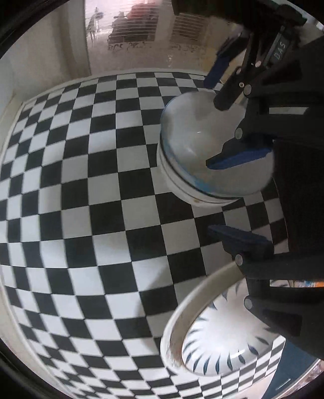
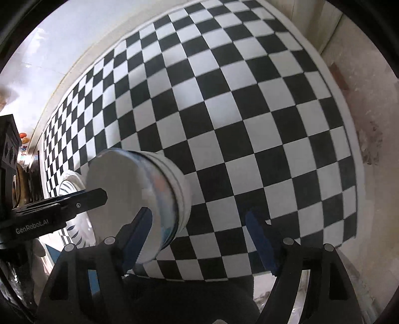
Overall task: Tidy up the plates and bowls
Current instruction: 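Move both grippers back down to the bowl stack rim, then close both grippers on the bowl stack rim and lift it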
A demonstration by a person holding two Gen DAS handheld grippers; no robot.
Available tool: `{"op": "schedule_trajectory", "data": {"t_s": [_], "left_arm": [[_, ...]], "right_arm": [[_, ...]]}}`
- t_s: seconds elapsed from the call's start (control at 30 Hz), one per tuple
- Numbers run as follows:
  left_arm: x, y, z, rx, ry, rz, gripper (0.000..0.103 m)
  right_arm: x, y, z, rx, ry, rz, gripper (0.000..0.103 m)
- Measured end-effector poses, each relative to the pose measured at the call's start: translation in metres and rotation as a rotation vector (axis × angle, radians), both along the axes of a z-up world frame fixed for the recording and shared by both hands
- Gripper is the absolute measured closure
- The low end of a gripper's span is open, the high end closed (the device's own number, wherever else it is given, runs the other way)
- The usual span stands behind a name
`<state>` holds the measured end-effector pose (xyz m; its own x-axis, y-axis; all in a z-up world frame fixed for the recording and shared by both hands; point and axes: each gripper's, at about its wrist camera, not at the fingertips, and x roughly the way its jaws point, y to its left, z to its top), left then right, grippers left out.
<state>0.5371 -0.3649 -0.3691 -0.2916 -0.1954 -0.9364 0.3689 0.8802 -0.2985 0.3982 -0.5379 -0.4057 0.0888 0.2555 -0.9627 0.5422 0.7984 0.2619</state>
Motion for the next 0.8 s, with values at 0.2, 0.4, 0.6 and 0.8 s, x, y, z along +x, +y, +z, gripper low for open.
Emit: {"op": "schedule_trajectory", "data": {"t_s": [0.2,0.4,0.6,0.8], "left_arm": [[0.006,-0.008,-0.025,-0.02,0.074,0.033,0.059],[0.009,-0.014,-0.045,-0.034,0.117,0.033,0.056],[0.012,-0.023,-0.051,-0.059,0.129,0.008,0.046],[0.018,-0.019,-0.068,-0.116,0.199,0.052,0.034]], "right_arm": [[0.009,-0.004,-0.039,0.081,0.015,-0.031,0.023],[0.016,0.0,-0.065,0.146,0.034,-0.037,0.023],[0.023,0.004,-0.079,0.215,0.027,-0.038,0.023],[0.033,0.007,-0.092,0.283,0.021,-0.037,0.023]]}}
